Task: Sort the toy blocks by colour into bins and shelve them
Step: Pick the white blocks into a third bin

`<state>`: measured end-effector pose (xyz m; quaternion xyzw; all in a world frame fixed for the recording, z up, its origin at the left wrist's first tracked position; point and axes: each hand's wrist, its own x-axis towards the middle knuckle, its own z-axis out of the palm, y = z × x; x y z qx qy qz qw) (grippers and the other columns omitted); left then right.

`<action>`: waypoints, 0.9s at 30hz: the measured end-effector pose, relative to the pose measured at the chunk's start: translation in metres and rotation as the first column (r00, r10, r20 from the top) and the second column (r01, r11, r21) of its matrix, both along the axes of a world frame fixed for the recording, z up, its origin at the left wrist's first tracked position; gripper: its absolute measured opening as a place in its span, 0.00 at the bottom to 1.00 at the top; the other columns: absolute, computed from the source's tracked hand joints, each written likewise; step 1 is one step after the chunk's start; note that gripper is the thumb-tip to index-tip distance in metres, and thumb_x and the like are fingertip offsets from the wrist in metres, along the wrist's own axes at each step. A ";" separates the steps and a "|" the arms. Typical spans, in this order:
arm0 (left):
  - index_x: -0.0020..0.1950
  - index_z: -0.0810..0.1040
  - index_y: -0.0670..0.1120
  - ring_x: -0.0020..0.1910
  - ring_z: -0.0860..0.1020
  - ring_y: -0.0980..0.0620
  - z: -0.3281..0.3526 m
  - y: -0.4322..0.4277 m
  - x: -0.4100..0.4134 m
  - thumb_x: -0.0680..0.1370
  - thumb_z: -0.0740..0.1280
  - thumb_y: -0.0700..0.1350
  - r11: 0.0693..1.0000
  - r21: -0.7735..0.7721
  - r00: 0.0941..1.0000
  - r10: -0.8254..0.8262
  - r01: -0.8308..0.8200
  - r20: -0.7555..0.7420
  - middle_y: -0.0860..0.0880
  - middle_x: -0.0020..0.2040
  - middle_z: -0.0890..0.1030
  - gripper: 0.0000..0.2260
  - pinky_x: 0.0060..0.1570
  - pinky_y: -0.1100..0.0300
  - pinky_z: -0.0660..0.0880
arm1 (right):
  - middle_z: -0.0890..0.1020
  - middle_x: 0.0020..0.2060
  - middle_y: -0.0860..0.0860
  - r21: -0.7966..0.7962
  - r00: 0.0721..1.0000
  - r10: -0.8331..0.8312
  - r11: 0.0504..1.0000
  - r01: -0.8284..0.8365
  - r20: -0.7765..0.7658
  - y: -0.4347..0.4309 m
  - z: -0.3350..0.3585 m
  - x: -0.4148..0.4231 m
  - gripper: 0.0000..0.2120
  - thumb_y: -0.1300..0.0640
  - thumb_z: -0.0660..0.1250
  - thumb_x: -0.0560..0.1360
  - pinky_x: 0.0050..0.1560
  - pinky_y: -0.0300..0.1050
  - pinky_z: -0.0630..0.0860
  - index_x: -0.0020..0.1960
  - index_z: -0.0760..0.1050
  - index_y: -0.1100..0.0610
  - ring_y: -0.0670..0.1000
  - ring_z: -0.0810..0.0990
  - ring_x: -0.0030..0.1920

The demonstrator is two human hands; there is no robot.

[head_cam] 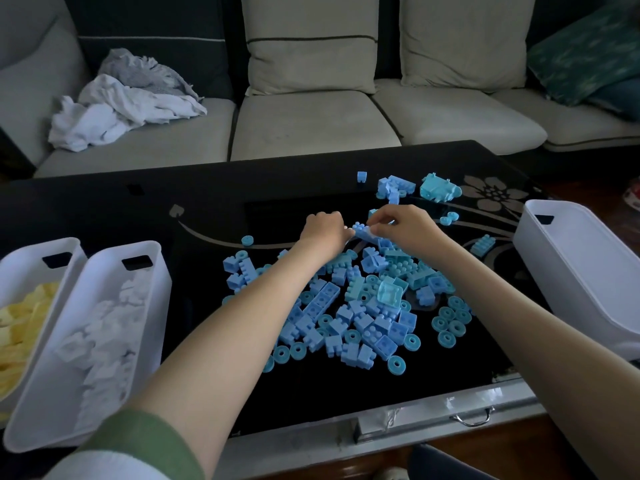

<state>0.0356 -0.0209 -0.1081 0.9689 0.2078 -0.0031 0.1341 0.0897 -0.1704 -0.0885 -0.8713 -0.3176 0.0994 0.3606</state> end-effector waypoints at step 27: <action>0.41 0.72 0.43 0.30 0.69 0.53 0.071 0.103 -0.294 0.81 0.58 0.52 0.920 0.001 0.917 0.390 -0.391 -0.085 0.50 0.31 0.70 0.15 0.29 0.61 0.62 | 0.76 0.45 0.50 0.166 0.832 0.555 0.820 -0.548 -0.001 0.145 0.023 -0.255 0.12 0.58 0.65 0.75 0.36 0.32 0.68 0.59 0.73 0.55 0.41 0.72 0.36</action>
